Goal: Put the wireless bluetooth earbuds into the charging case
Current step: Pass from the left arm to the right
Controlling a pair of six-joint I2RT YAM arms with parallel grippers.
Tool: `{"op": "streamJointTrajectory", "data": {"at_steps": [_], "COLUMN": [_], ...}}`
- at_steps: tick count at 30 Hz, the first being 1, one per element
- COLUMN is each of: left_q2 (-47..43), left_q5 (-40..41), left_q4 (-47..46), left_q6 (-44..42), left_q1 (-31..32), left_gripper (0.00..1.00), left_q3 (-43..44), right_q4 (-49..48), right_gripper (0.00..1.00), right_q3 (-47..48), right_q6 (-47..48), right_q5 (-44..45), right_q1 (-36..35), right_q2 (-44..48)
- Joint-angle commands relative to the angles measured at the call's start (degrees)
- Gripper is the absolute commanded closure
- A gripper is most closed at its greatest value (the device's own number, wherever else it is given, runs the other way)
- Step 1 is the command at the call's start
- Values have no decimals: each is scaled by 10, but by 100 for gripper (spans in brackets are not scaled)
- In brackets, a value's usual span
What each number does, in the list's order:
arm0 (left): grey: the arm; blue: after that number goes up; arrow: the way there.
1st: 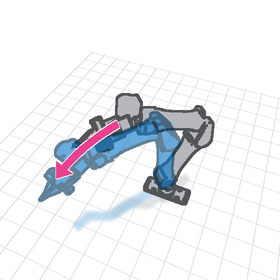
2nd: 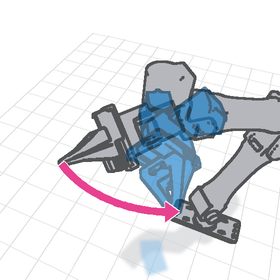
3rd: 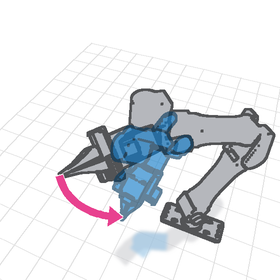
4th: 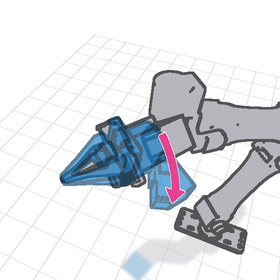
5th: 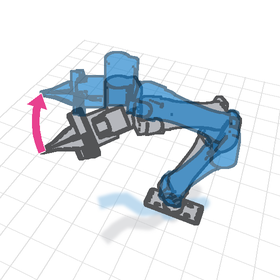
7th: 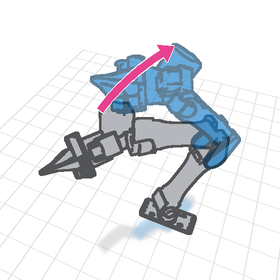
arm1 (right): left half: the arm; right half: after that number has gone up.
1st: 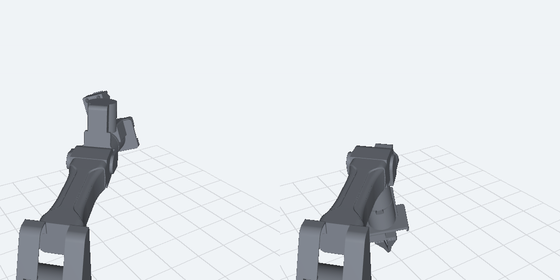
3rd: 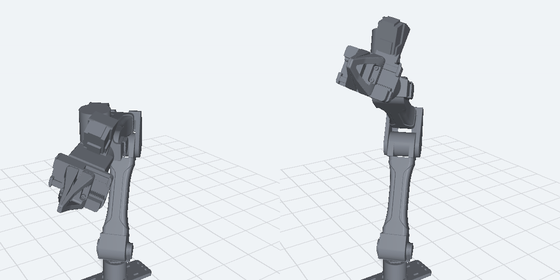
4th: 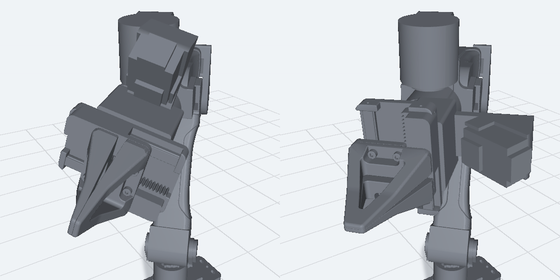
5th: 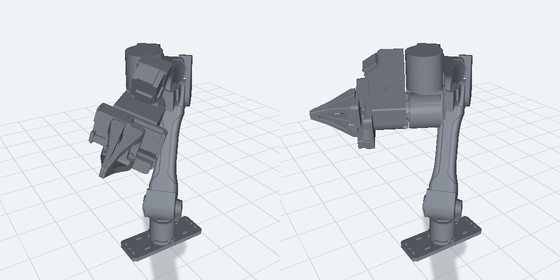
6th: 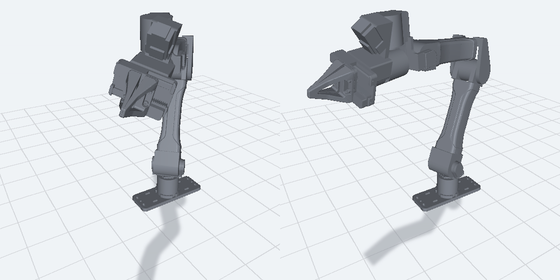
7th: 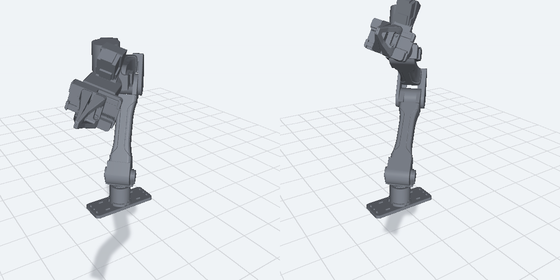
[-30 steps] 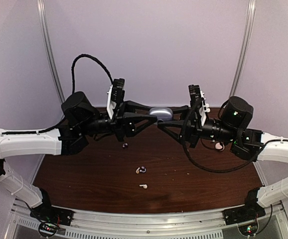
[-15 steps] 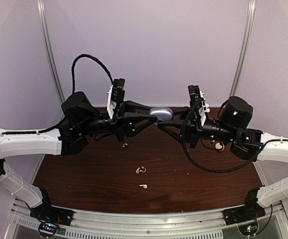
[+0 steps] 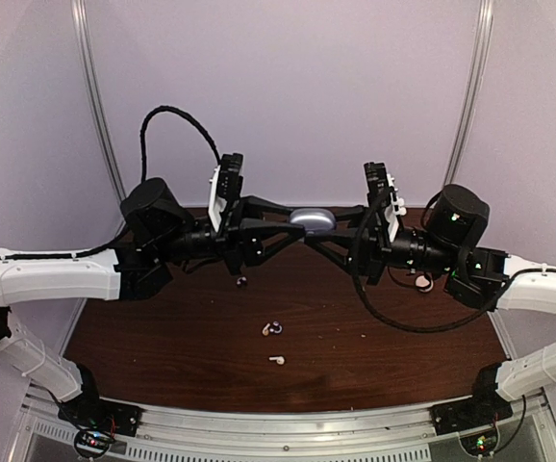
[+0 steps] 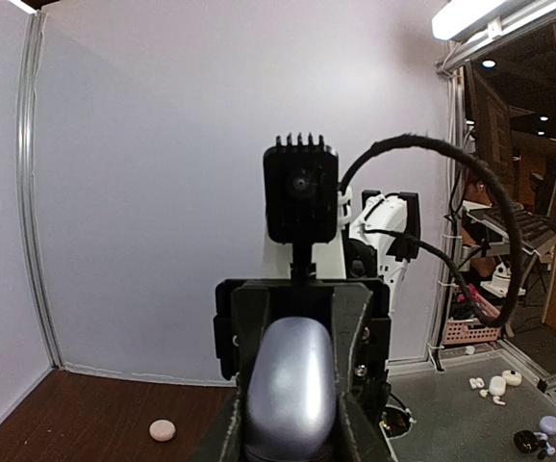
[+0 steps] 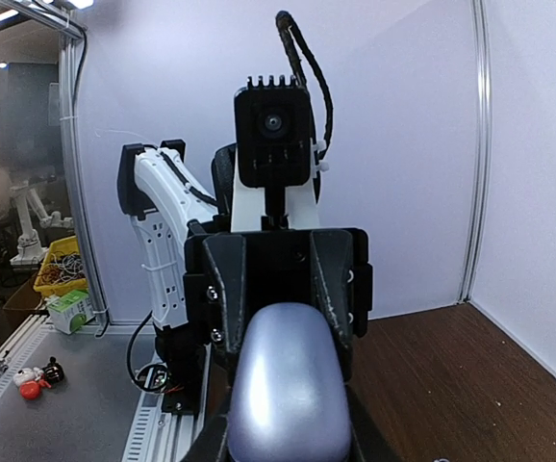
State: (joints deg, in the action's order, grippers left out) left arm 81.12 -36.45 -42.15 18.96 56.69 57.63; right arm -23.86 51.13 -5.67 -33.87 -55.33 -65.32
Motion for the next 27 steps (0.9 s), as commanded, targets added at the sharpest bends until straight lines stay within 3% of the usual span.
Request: {"op": "streamJointTrajectory", "data": {"at_steps": [1, 4, 10, 14, 27], "left_q2": [0, 0, 1, 0, 3], "left_q5": [3, 0, 0, -1, -4], "left_q4": [-30, -31, -35, -38, -47], "left_q6": [0, 0, 2, 2, 4], "left_q1": [2, 2, 2, 2, 3], "left_gripper": [90, 90, 90, 90, 90], "left_q3": [-2, -1, -1, -2, -4], "right_q4": [-9, -8, -8, -5, -4], "right_gripper": [66, 61, 70, 65, 67], "right_q3": [12, 10, 10, 9, 7], "right_q6": [3, 5, 5, 5, 0], "right_q5": [-6, -3, -4, 0, 13], "right_q1": [-3, -3, -3, -3, -2], "right_q2": [2, 2, 0, 0, 3]}}
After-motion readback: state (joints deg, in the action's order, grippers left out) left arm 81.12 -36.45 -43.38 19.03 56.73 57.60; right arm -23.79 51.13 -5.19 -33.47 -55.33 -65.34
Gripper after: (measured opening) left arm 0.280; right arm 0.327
